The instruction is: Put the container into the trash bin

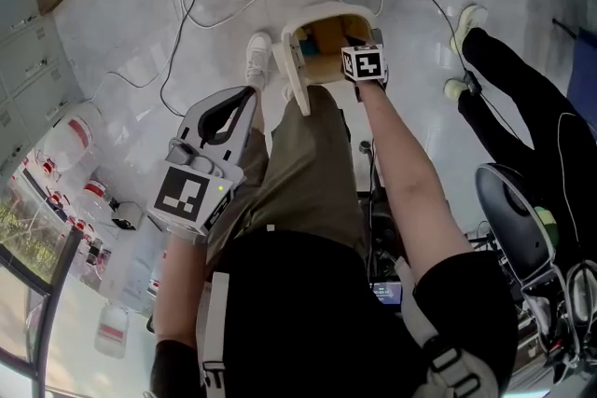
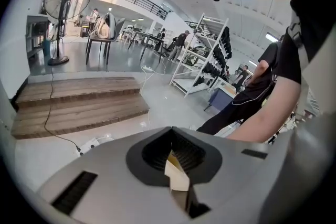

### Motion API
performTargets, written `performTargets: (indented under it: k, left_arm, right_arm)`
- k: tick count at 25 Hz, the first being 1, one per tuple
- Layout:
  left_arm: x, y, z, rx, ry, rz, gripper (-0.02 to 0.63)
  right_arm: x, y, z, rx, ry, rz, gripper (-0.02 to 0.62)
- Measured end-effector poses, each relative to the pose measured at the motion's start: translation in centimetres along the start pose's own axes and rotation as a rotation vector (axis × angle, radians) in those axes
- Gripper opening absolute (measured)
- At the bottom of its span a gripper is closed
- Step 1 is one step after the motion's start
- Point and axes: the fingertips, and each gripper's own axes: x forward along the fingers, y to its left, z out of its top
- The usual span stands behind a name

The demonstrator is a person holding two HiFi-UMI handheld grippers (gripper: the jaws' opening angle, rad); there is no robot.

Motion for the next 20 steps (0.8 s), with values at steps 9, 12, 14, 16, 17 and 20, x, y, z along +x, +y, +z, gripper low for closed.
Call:
performTargets:
  k: [9,12,14,16,17,20]
  left_arm:
    - [-1.3,-0.5,1.7,0.021,-0.049,0.013,0.009]
    - [-2.2,-0.9,2.5,0.027,-0.069,0.014,0.009]
    - [-2.9,-1.3,3.1,0.035,-0.079,0.009,0.009]
    - [-3.6,-1.7,3.7,0.044,-0.092,0.003,0.009]
    - [-3.9,-1.8,4.0,0.048,-0.098,0.002,0.009]
    - [-4.9,-2.4,4.6,0.063,-0.115,-0.002,0.009]
  right_arm:
    - [-4.7,1.5,2.5,-0.006,-0.104,0.015,0.015]
    - [-6.8,2.3,3.9,-0.022,-0.143,0.018,0.015]
    - [-8.6,3.0,4.7,-0.025,-0.173,0.020,0.015]
    - [-10.3,3.8,5.7,-0.030,-0.205,0.023,0.015]
    - [-11.1,4.2,6.1,-0.035,-0.220,0.025,0.015]
    - [-13.5,5.2,6.6,-0.051,-0.256,0.028,0.015]
